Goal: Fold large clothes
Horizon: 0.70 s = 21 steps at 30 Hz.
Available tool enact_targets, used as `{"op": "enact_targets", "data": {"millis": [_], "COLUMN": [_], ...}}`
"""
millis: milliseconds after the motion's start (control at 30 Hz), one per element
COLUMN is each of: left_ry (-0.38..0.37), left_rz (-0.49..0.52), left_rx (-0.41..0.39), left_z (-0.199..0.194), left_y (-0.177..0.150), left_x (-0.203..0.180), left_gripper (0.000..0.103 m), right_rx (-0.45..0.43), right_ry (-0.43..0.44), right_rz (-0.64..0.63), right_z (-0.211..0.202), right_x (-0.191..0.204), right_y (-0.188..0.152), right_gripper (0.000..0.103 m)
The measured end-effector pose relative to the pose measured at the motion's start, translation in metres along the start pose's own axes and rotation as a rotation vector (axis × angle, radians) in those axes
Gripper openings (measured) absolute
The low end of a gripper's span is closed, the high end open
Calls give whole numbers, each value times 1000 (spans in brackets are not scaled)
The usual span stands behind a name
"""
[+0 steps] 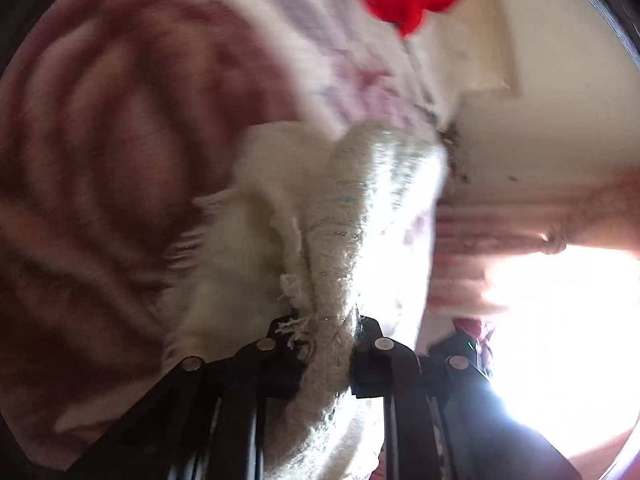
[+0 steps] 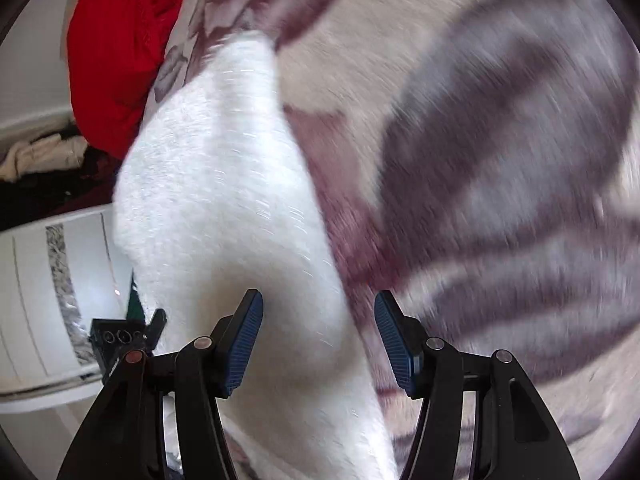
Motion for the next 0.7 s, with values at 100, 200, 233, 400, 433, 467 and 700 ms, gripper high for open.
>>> {"op": "enact_targets", "data": {"millis": [100,200,233,400,433,467,700], "left_ry": [-46,23,68,198,207,223,552], "left_rz": [-119,-48,-3,272,305,322,262], "left_rx": [-3,-10,-36,-172,-149,-120,20], "left_z": [-4,-18,-25,-49,-37,-20,70], "left_y": [-1,-1,0,6,9,14,85], "left_x": [25,-2,-14,-108,-124,-134,-38], "left_gripper": [16,22,23,23,23,23,16], "right_rx": [5,-4,-12,-78,-94,-103,-64], "right_ry": [-5,-37,-38,-46,-40,-29,-57], "right_rz": [36,36,25,-95,-115,-131,-183], "right_z": [-1,-6,-9,-31,-32,-33,7], "right_x": [-16,-21,-18,18,27,34,81], "right_y": [-13,-16,-14,-1,3,7,42], "right_gripper": [60,60,60,60,60,55,32]}}
Point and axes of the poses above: each gripper's, at about its wrist camera, not at the fingertips, and z roughly the way its jaws point, x to its left, y to its top, the point moved 8 cm from there along z, roughly the way its jaws point, and after that the axes turned 1 degree about x, right-handed, at the moved point
